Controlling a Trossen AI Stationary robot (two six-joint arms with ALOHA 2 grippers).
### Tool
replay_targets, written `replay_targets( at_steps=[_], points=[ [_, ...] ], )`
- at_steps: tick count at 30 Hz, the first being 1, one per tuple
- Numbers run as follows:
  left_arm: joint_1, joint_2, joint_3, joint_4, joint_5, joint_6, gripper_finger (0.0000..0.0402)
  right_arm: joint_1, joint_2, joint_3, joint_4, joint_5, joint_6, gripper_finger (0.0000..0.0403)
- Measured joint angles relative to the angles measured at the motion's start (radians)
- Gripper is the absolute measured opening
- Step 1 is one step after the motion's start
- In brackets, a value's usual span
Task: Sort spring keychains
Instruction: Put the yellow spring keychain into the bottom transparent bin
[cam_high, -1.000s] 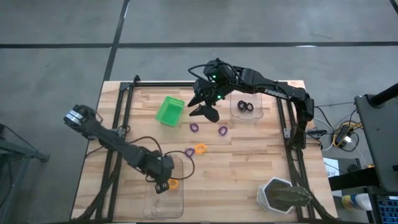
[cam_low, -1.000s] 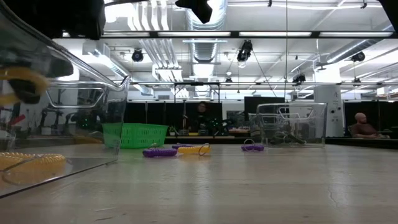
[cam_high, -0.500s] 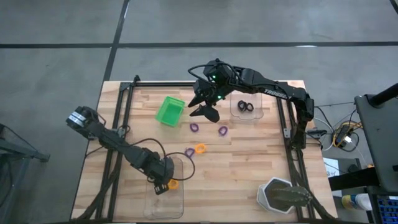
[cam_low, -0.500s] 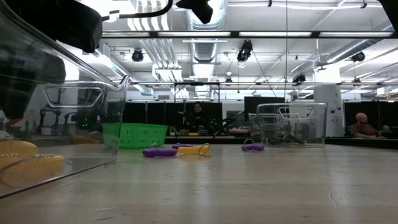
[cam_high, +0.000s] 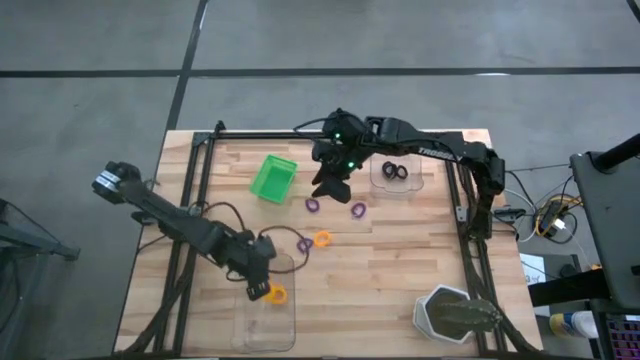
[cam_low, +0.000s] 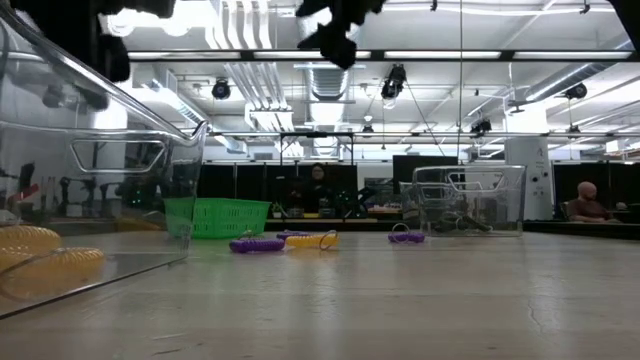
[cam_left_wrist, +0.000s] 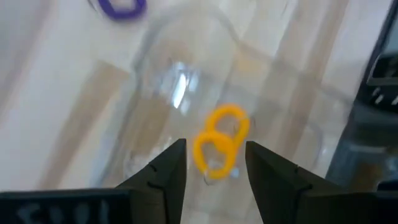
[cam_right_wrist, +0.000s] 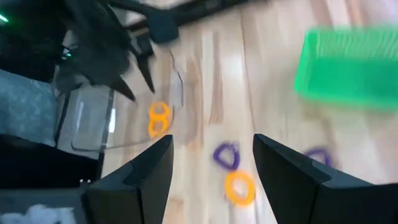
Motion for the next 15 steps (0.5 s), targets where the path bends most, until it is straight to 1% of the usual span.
replay_targets(
  at_steps=[6, 9, 13, 15],
  points=[
    [0.045, -0.130, 0.010, 0.003, -0.135, -0.001, 0.0155, -0.001, 0.001, -0.138, 0.013, 0.013, 0.100, 0.0215],
    [0.062, -0.183, 0.025, 0.026, -0.218, 0.008, 0.0155, 0.005, 0.001, -0.202, 0.072, 0.026, 0.148, 0.0215],
    [0.087, -0.235, 0.051, 0.063, -0.311, 0.032, 0.0155, 0.013, 0.001, -0.278, 0.164, 0.032, 0.164, 0.0215],
    [0.095, -0.257, 0.063, 0.090, -0.349, 0.050, 0.0155, 0.016, 0.001, -0.314, 0.215, 0.066, 0.203, 0.0215]
  ],
)
